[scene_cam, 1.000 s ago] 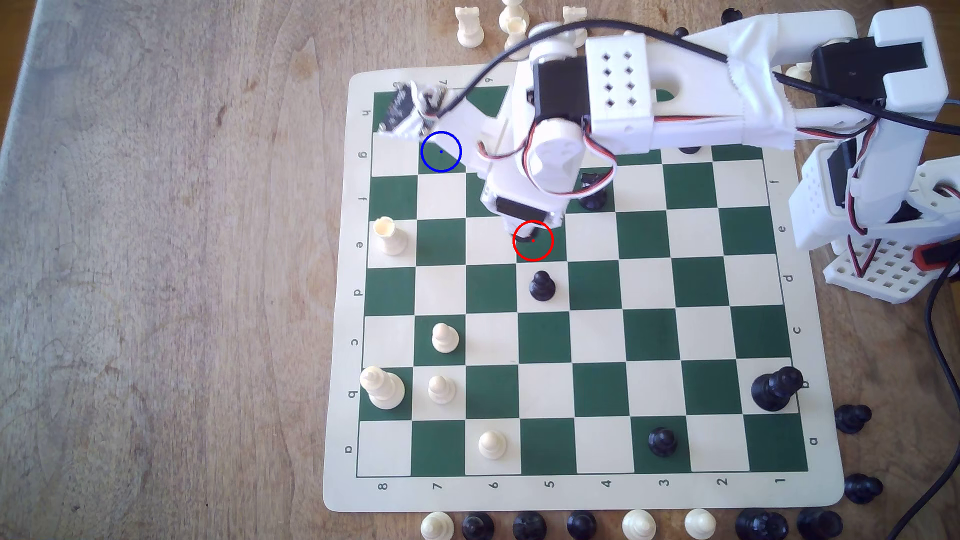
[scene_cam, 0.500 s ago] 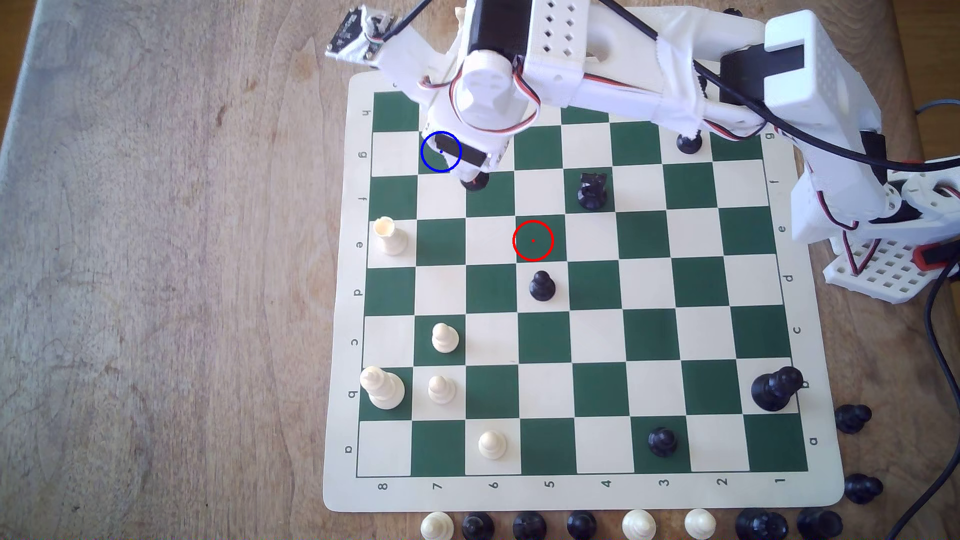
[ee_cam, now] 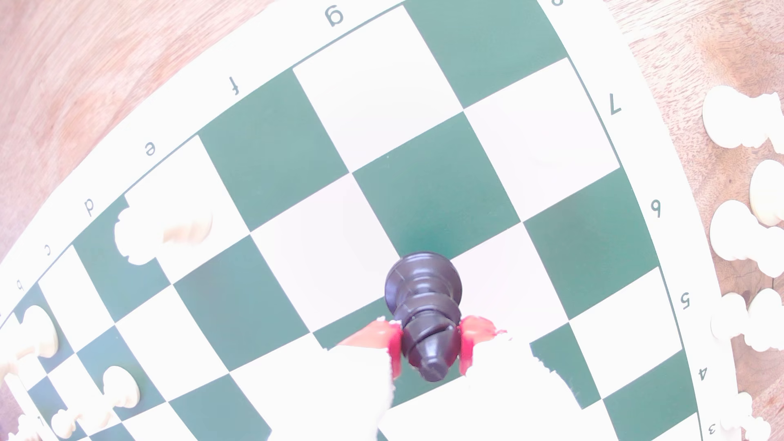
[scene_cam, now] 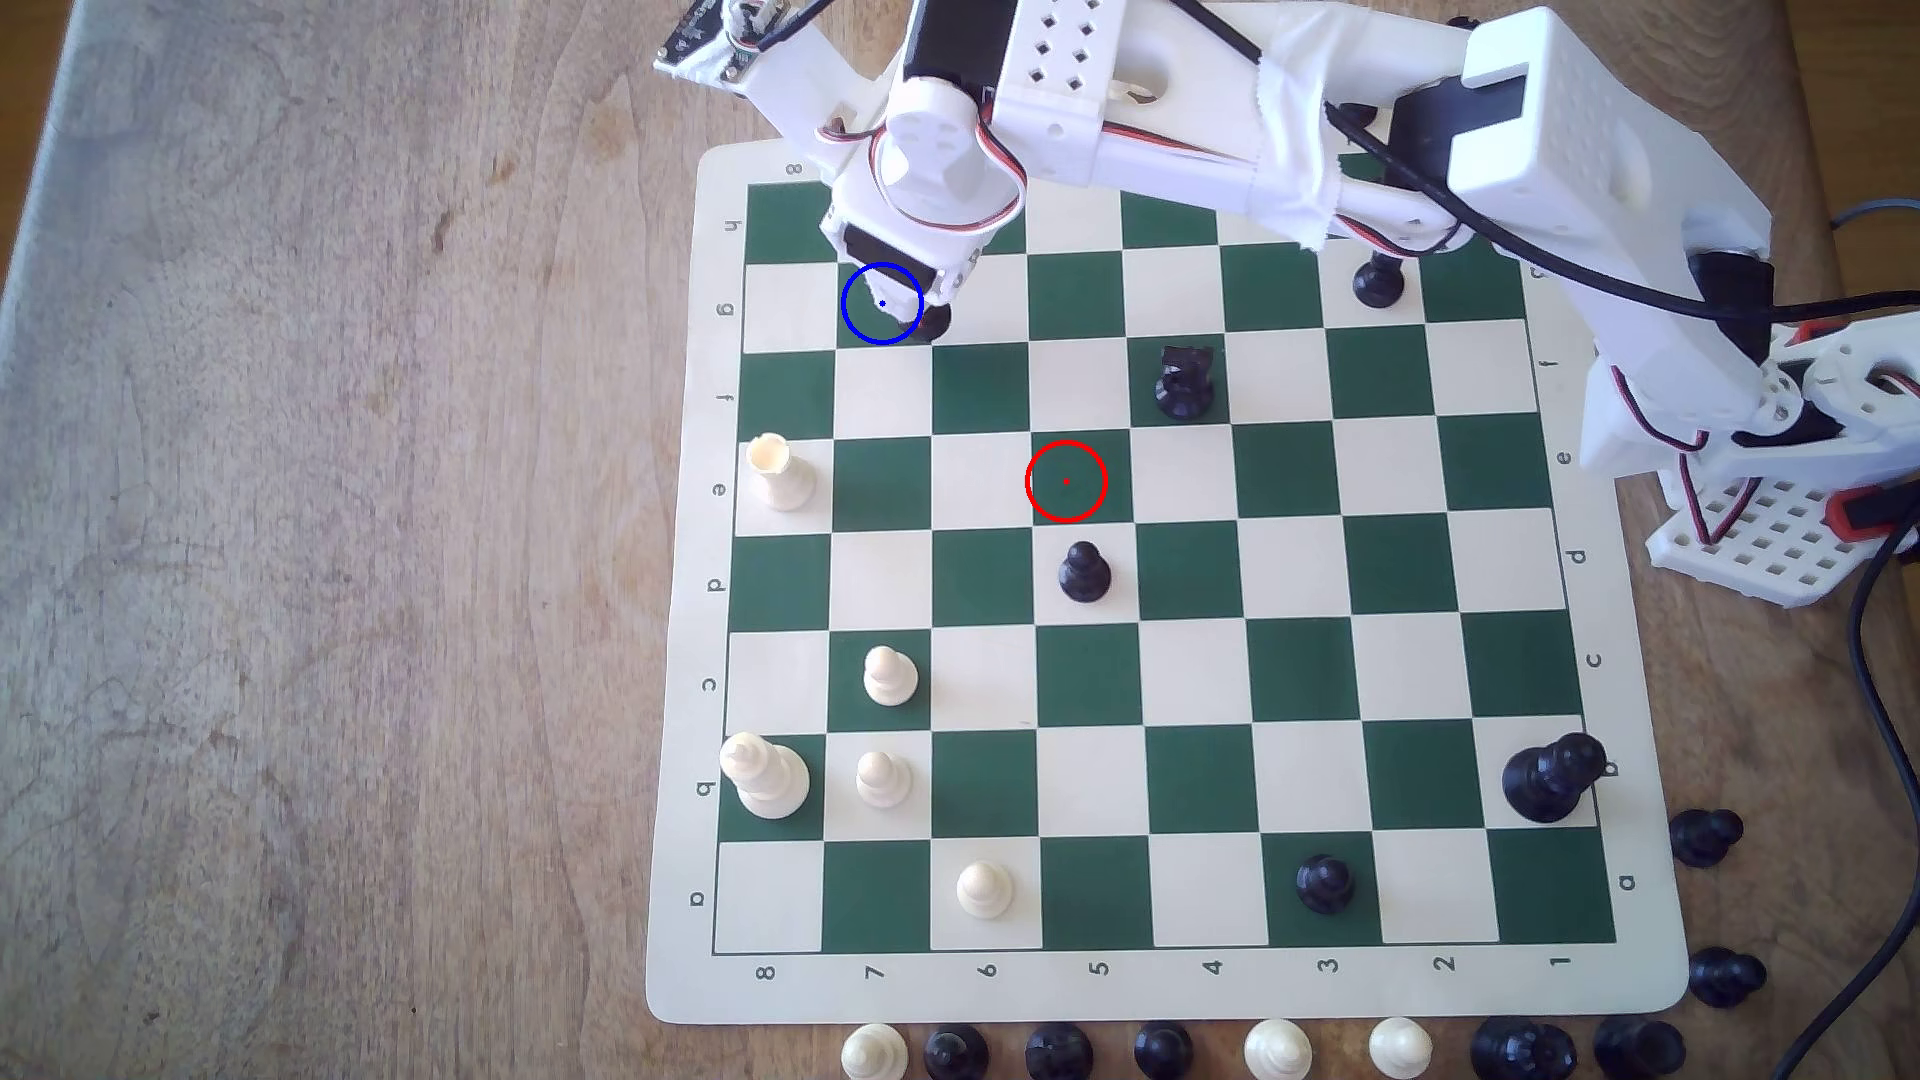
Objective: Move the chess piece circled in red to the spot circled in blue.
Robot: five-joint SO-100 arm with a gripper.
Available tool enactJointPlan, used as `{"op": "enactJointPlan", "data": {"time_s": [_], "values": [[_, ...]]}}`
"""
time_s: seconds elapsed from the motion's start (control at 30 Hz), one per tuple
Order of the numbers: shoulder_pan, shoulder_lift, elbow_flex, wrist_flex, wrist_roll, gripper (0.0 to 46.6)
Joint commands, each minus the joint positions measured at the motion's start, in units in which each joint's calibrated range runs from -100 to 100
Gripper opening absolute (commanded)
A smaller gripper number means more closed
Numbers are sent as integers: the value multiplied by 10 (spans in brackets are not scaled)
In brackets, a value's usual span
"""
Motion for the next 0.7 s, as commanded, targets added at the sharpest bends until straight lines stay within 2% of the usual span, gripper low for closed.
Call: {"op": "enactJointPlan", "data": {"time_s": [0.0,0.67], "values": [[4,-18,-60,-19,2,3],[15,8,-55,-61,5,3]]}}
